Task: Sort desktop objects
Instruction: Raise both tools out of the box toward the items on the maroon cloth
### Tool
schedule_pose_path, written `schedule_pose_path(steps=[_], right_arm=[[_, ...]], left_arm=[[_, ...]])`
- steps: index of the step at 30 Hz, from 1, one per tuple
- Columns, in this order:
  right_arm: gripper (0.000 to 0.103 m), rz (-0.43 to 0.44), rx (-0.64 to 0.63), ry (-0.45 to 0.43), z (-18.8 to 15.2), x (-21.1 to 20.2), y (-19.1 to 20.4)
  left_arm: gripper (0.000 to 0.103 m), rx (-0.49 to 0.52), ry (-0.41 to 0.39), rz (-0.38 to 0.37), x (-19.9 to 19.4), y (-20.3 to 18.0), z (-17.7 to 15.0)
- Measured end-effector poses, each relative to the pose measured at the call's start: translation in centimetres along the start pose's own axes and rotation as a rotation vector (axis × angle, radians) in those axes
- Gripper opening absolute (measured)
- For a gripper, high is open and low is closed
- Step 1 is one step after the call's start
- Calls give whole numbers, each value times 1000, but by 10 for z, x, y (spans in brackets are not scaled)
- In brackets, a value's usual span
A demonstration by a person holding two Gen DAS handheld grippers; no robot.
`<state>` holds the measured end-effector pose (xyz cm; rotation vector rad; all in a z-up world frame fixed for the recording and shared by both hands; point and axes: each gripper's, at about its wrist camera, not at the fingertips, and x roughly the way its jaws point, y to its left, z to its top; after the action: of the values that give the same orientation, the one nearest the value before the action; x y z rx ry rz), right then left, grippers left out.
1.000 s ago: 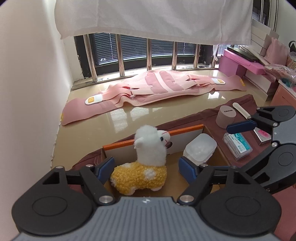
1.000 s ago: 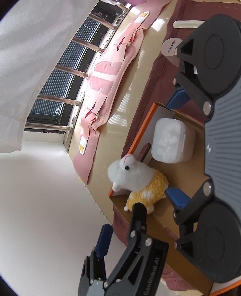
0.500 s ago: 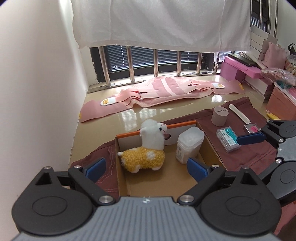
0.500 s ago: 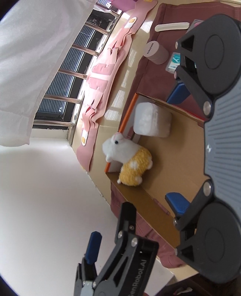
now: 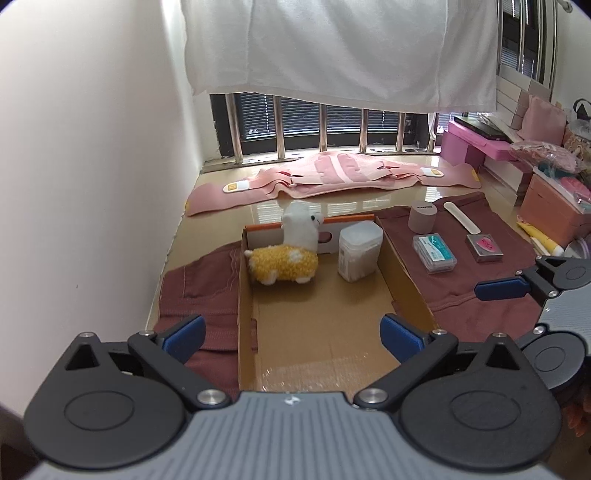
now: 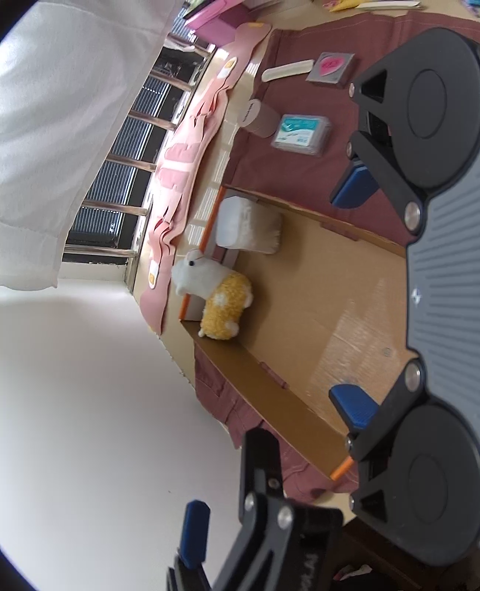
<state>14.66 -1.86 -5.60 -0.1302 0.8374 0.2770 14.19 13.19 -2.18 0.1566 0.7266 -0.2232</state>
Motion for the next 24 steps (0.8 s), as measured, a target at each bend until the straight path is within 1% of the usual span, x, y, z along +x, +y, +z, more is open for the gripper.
schedule_pose_path(steps=[4,10,16,24], right_arm=[[102,-3,5,-15,-15,-20,12],[102,-11,33,-39,-36,-49,24],[102,-31,50,-65,-53,-71,29],[103,-56,94,-99,-69,-93,34]], left_arm=[[103,-27,-9,13,-23,-4,-16],[103,-62,-16,25,-50,-6,-31],[103,-82,-17,23,-67,-9,-43],[103,-94,-14,-5,-81,-7,-58]])
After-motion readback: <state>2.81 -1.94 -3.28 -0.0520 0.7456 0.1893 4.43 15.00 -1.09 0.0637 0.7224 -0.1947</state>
